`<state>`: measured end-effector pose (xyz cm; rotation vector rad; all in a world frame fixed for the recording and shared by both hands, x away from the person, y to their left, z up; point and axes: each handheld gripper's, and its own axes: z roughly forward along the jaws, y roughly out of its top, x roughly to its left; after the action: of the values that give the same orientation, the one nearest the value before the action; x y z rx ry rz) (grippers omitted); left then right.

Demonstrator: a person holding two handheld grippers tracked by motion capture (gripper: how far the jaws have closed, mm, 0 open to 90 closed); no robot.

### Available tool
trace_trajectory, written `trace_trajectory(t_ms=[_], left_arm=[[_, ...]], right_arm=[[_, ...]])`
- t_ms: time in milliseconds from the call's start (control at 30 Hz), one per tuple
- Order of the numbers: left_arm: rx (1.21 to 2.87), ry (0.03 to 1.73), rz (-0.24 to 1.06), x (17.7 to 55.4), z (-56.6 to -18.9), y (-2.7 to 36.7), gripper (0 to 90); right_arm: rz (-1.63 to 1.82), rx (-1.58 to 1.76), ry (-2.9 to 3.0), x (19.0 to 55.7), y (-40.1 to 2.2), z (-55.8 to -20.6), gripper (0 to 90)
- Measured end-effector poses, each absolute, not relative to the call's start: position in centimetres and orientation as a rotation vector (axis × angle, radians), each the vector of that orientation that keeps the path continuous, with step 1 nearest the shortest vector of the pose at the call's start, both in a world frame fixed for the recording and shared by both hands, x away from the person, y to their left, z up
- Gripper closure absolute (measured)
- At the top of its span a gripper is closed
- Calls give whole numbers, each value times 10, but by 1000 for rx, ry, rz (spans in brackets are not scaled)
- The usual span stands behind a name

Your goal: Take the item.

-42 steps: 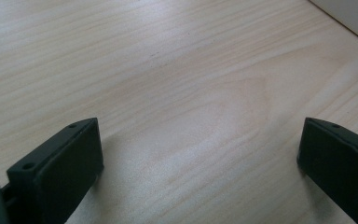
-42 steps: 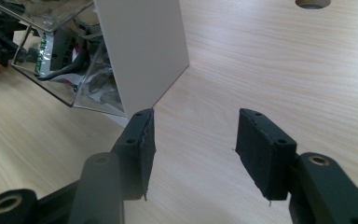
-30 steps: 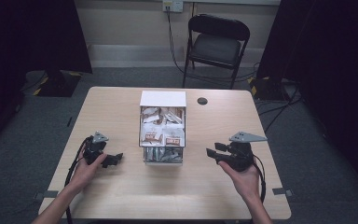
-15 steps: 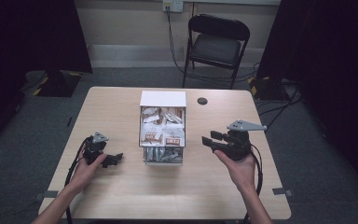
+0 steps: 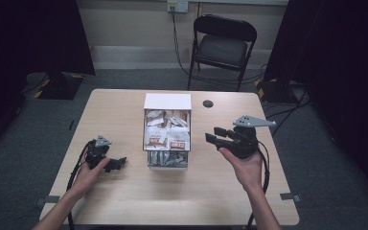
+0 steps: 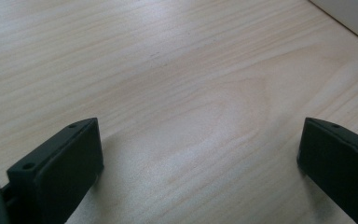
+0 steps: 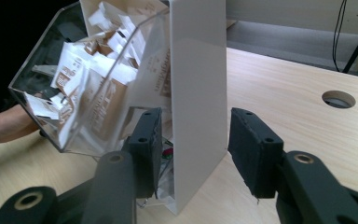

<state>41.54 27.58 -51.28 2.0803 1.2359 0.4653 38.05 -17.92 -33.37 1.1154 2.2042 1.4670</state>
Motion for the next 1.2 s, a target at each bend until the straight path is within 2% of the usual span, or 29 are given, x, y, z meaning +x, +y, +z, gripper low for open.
trace_trajectory(t_ms=[633, 1200], left_arm=[[2080, 1236, 466, 415, -513, 276, 0], [2080, 1236, 466, 415, -513, 276, 0]], right_arm=[[1550, 915, 2253, 364, -149, -302, 548], [1542, 816, 2346, 380, -109, -308, 575]])
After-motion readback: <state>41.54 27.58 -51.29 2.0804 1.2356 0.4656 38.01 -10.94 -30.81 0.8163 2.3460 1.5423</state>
